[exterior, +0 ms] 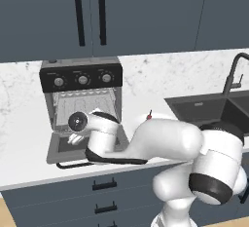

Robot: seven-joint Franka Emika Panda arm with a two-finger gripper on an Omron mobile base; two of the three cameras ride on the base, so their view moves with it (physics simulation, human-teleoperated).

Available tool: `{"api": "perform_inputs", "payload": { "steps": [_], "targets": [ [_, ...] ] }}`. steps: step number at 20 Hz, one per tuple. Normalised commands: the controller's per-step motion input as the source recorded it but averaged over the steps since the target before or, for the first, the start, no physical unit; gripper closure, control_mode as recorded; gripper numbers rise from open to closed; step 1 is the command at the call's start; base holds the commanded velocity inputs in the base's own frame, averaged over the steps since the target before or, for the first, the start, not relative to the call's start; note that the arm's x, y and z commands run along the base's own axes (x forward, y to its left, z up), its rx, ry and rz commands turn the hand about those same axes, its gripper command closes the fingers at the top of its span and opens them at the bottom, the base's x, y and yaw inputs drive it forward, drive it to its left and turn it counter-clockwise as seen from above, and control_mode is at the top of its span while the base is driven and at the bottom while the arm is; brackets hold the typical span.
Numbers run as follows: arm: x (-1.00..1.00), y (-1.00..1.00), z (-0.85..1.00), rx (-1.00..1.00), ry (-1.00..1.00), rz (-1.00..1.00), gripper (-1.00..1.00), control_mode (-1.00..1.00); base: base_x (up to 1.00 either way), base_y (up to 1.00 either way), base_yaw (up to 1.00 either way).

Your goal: Pick up the kebab skewer and baguette bread, and place them inside the toaster oven. Close the toaster oven door and start by setting the timer.

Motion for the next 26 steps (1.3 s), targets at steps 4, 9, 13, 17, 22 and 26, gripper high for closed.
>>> {"api": "perform_inputs", "payload": {
  "steps": [4, 9, 13, 17, 22, 26],
  "targets": [
    [-0.65, -0.55, 0.73, 0.0, 0.12, -0.07, 1.0, -1.0, 0.0, 0.0, 0.0],
    [-0.64, -0.66, 1.0, 0.04, 0.12, -0.08, 1.0, -1.0, 0.0, 0.0, 0.0],
    [-0.74, -1.0, 0.74, 0.11, 0.07, -0.04, 1.0, -1.0, 0.0, 0.0, 0.0],
    [-0.39, -1.0, 0.62, 0.08, 0.07, -0.08, 1.0, -1.0, 0.0, 0.0, 0.0],
    [-0.06, -1.0, 0.29, 0.06, 0.05, -0.21, 1.0, -1.0, 0.0, 0.0, 0.0],
    [0.27, -0.94, -0.05, 0.15, 0.01, -0.13, 1.0, -1.0, 0.0, 0.0, 0.0]
  ]
}}
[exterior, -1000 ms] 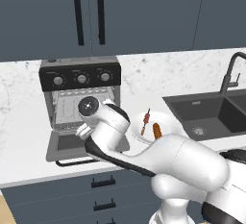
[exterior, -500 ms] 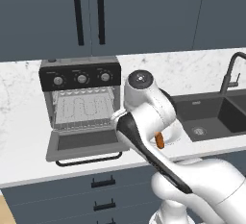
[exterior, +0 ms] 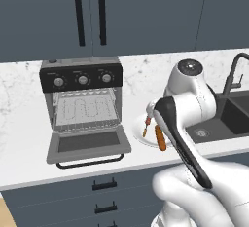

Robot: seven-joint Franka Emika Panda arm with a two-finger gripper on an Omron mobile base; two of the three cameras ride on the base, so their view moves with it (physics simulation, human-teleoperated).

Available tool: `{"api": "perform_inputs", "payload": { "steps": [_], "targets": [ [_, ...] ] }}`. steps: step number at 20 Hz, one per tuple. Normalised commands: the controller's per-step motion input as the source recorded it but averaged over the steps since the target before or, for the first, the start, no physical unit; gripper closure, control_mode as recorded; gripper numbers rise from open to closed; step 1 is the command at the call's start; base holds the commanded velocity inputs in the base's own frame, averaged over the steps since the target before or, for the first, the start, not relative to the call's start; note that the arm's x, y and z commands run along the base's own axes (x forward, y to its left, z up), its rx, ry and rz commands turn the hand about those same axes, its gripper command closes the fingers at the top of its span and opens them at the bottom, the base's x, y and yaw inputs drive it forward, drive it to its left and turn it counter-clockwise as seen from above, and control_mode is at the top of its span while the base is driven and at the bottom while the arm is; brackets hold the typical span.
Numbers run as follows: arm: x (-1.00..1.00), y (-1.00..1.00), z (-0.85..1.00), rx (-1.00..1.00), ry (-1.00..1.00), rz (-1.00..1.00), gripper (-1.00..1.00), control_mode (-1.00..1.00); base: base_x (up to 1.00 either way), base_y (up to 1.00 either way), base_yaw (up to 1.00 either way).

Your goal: Pick up the kebab skewer and baguette bread, and place them inside the toaster oven. Close the toaster oven door and start by setting the timer.

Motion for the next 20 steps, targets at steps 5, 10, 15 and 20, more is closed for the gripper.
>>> {"api": "perform_inputs", "payload": {
  "steps": [5, 10, 15, 20],
  "targets": [
    [0.35, -0.49, -0.32, 0.1, -0.08, -0.13, -1.0, -1.0, 0.0, 0.0, 0.0],
    [0.17, 0.09, -0.52, 0.08, 0.01, -0.12, -1.0, -1.0, 0.0, 0.0, 0.0],
    [-0.02, 0.0, -0.21, 0.13, 0.0, -0.04, -1.0, -1.0, 0.0, 0.0, 0.0],
    [0.0, -0.24, -0.24, 0.06, 0.02, -0.02, -1.0, -1.0, 0.0, 0.0, 0.0]
  ]
}}
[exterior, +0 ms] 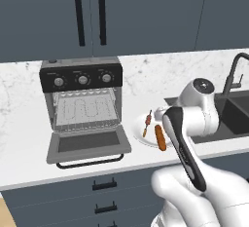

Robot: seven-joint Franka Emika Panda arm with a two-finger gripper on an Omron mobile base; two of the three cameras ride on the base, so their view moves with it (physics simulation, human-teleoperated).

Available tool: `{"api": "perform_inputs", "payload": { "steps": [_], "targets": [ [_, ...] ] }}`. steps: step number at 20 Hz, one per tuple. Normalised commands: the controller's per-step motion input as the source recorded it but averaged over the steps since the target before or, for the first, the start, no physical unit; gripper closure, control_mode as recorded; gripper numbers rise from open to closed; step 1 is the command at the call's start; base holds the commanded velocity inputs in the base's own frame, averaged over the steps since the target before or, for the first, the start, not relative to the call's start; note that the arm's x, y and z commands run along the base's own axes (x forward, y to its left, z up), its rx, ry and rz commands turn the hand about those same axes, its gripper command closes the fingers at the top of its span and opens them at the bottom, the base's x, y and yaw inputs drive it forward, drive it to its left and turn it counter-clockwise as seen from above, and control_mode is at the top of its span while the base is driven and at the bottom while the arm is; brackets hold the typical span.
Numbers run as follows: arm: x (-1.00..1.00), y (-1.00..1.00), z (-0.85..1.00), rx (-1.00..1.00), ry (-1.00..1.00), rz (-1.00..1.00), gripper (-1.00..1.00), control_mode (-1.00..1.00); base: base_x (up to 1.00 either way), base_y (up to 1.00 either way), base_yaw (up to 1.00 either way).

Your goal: Pick up the kebab skewer and baguette bread, and place them inside the toaster oven. Close the toaster oven door and start by setting the timer.

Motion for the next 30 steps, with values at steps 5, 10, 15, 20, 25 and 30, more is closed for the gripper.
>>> {"api": "perform_inputs", "payload": {
  "steps": [5, 10, 15, 20, 25, 30],
  "targets": [
    [0.29, -0.18, -0.48, 0.0, 0.12, -0.03, -1.0, -1.0, 0.0, 0.0, 0.0],
    [0.34, 0.0, -0.48, 0.0, 0.15, 0.0, -1.0, -1.0, 0.0, 0.0, 0.0],
    [0.48, 0.0, -0.31, 0.0, 0.18, 0.0, -1.0, -1.0, 0.0, 0.0, 0.0],
    [0.5, 0.0, -0.19, 0.0, 0.17, 0.0, -1.0, -1.0, 0.0, 0.0, 0.0],
    [0.39, 0.03, -0.38, 0.0, 0.15, 0.0, -1.0, -1.0, 0.0, 0.0, 0.0],
    [0.26, 0.0, -0.31, 0.0, 0.12, 0.0, -1.0, -1.0, 0.0, 0.0, 0.0]
  ]
}}
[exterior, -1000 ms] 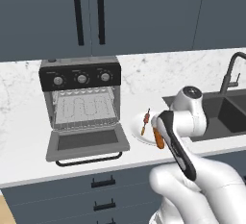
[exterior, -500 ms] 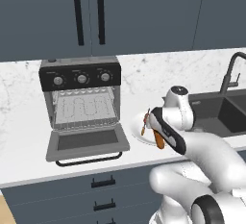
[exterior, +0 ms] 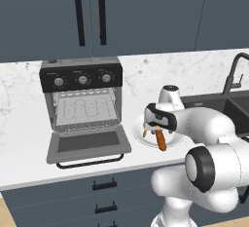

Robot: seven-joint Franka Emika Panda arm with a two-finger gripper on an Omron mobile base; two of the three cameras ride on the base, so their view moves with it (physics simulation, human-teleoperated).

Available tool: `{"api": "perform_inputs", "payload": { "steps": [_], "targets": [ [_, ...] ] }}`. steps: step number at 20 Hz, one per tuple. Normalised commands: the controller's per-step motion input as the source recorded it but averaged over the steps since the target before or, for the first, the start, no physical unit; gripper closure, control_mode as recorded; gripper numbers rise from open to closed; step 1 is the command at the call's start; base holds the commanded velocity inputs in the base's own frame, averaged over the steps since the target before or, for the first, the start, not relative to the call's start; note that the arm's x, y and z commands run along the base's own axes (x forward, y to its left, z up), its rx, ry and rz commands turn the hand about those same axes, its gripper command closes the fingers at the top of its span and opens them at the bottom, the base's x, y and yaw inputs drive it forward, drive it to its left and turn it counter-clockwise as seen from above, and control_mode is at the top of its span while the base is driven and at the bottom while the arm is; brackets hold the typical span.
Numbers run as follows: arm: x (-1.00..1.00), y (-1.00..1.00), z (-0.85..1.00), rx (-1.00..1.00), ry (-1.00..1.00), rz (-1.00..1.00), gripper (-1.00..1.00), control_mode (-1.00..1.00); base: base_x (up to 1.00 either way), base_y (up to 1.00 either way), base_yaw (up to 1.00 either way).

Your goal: Pick up the kebab skewer and baguette bread, and place them inside the toaster oven. Close the toaster oven door and start by setting the timer.

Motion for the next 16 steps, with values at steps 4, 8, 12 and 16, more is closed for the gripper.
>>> {"api": "perform_inputs", "payload": {
  "steps": [4, 8, 12, 16],
  "targets": [
    [0.0, 0.0, -0.39, 0.0, 0.03, 0.0, -1.0, -1.0, 0.0, 0.0, 0.0],
    [0.0, 0.0, -0.37, 0.0, 0.03, -0.02, -1.0, -1.0, 0.0, 0.0, 0.0],
    [0.0, 0.0, -0.33, 0.0, 0.01, -0.03, -1.0, -1.0, 0.0, 0.0, 0.0],
    [0.0, 0.0, -0.07, 0.03, 0.0, -0.05, 1.0, -1.0, 0.0, 0.0, 0.0]
  ]
}}
